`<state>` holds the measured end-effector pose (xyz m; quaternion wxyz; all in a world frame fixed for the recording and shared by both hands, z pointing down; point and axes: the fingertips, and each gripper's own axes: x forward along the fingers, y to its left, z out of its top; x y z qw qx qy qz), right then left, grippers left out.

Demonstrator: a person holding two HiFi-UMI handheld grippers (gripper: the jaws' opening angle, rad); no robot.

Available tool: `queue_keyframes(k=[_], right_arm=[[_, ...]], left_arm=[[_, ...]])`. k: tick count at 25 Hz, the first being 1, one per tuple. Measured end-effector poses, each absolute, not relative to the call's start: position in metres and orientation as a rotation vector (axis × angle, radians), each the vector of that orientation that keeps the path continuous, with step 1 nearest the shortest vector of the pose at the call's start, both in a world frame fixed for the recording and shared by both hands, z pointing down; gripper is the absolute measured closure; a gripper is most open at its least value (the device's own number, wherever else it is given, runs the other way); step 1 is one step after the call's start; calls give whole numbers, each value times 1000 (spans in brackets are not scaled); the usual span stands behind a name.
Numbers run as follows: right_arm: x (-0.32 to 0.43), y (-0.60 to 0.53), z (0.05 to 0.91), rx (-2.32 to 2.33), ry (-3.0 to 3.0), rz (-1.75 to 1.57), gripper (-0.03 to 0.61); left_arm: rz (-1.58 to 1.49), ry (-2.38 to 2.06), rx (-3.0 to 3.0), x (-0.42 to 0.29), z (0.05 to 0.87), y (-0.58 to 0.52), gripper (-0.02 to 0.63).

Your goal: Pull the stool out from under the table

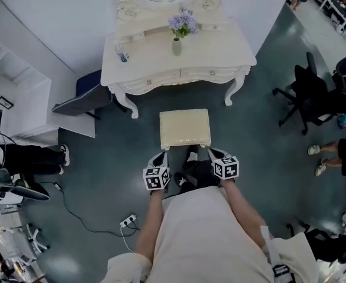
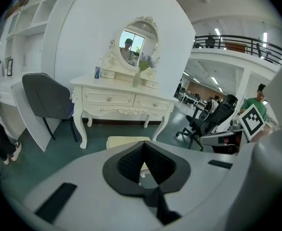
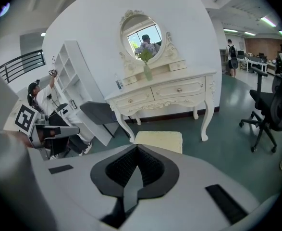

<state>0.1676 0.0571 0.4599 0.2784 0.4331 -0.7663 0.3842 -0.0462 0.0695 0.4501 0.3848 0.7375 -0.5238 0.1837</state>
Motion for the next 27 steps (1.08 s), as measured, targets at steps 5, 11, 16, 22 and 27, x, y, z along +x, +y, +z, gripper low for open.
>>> queue_keyframes(k=[5, 11, 16, 22, 27], right_arm=[[167, 56, 462, 1150, -2060, 1043, 535], [161, 54, 468, 1120, -2054, 1051, 535], [158, 53, 471, 1094, -2048, 1047, 535], [158, 51, 473, 1122, -2038, 1082, 535], [153, 52, 471, 1101, -2040, 1068, 535]], left_arm=[[478, -1303, 1878, -42, 455, 70, 600], [501, -1281, 1874, -42, 461, 69, 598], [509, -1263, 1876, -40, 464, 68, 600], [500, -1265, 1862, -43, 466, 69, 598], [489, -1257, 1860, -42, 467, 72, 598]])
